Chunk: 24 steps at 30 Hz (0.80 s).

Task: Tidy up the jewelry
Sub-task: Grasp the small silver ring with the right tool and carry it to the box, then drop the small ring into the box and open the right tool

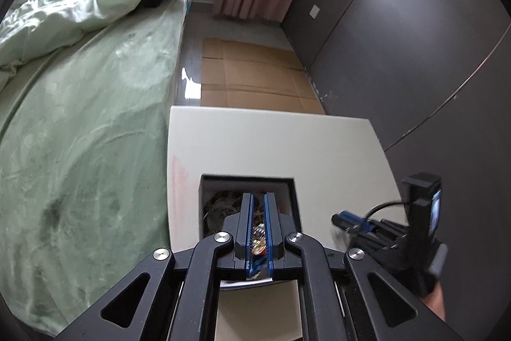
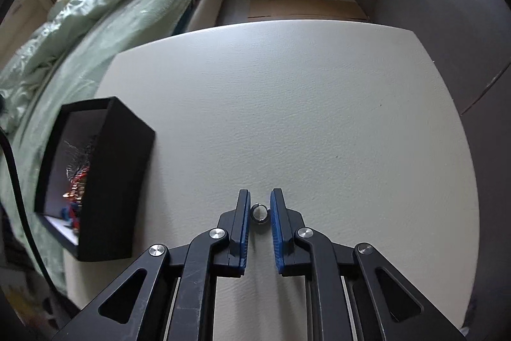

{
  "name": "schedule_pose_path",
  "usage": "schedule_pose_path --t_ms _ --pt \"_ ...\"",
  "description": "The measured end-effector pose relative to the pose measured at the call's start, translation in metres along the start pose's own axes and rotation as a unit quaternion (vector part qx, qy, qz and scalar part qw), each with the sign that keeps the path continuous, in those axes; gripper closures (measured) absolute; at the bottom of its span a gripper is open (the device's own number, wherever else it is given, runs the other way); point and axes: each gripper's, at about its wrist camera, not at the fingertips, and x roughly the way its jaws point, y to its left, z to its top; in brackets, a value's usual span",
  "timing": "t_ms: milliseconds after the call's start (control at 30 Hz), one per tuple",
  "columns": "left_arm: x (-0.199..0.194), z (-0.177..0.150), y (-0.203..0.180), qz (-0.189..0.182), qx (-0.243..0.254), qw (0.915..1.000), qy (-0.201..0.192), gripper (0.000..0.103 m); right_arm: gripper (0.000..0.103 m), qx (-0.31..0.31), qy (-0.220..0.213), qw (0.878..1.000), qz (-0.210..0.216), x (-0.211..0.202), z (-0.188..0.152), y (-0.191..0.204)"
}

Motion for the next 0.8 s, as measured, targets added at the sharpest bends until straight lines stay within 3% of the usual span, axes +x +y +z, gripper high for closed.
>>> schedule_pose_path --t_ms 133,200,233,267,300,433,800 --pt "-0.002 -0.009 0.008 -0.002 -0.001 1.0000 0.005 0.091 0.089 0.024 -0.020 0.998 0.046 -0.015 0.001 -0.003" --pt "-0.004 -0.013 0.011 -0.004 -0.001 1.0000 0.004 0.069 0.089 0.032 -0.040 0.996 0.070 -0.027 0.003 -0.001" --pt "-0.005 -0.015 0.012 -0.004 -0.002 1.0000 0.001 0.046 0.089 0.034 -0.047 0.995 0.081 -0.032 0.005 0.001" --pt "-0.008 -0.017 0.014 -0.002 -0.003 1.0000 -0.006 0.030 0.089 0.036 -0.053 0.994 0.093 -0.036 0.005 0.004" --pt "-0.011 -0.019 0.015 -0.001 -0.003 0.9999 -0.016 0.026 0.089 0.037 -0.057 0.992 0.107 -0.039 0.005 0.006" --pt "-0.019 -0.025 0.023 -0.001 -0.004 0.9997 -0.023 0.025 0.089 0.030 -0.063 0.985 0.157 -0.042 0.009 0.025" --pt "-0.030 -0.038 0.048 0.013 -0.026 0.9993 -0.024 0.025 0.088 0.016 -0.058 0.972 0.229 -0.037 0.015 0.066"
